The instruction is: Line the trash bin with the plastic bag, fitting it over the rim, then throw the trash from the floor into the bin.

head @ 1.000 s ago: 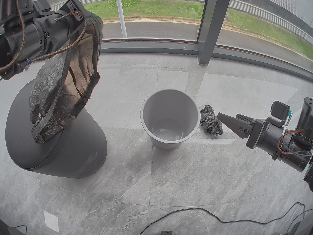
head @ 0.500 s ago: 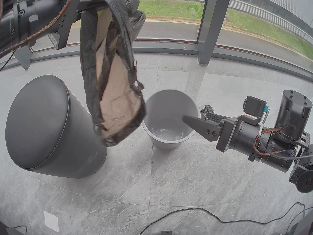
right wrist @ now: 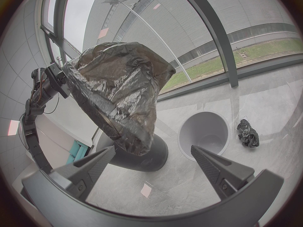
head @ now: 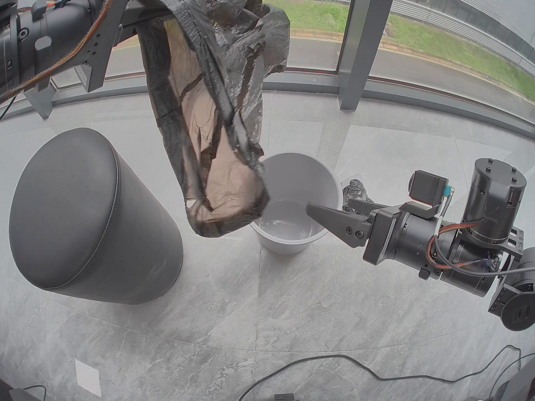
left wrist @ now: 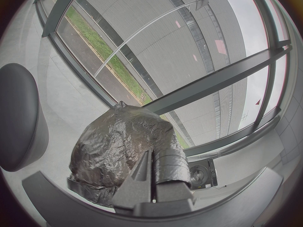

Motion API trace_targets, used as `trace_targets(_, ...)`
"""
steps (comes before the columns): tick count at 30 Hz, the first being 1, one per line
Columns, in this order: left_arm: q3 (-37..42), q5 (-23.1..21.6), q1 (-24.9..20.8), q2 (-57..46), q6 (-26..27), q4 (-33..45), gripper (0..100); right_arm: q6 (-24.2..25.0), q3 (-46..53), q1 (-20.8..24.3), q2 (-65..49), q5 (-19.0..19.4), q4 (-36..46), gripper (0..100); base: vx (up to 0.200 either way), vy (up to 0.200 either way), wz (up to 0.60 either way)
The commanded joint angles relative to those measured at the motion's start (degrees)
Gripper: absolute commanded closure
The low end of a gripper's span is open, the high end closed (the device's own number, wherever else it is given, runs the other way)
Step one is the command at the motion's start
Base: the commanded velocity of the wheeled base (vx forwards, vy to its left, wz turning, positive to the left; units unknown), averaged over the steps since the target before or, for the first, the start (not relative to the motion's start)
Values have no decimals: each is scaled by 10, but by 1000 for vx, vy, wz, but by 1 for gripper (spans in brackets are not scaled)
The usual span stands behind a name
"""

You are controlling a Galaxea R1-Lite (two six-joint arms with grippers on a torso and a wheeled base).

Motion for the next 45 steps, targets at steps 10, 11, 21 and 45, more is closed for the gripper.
trace_targets(10, 1, 0, -1, -1, 0, 0, 100, 0, 0, 0, 0, 0, 0, 0, 180, -60, 0)
trace_targets(11, 1, -1, -1, 0, 0, 0, 100, 0, 0, 0, 1, 0, 0, 0, 200, -200, 0)
trace_targets(21, 12, 2, -1, -1, 1, -4, 100, 0, 10, 1, 4, 0, 0, 0, 160, -100, 0)
trace_targets(45, 19, -26, -50, -11, -108, -4, 100, -12, -103, 79, 167, -46, -1, 0, 0, 0, 0)
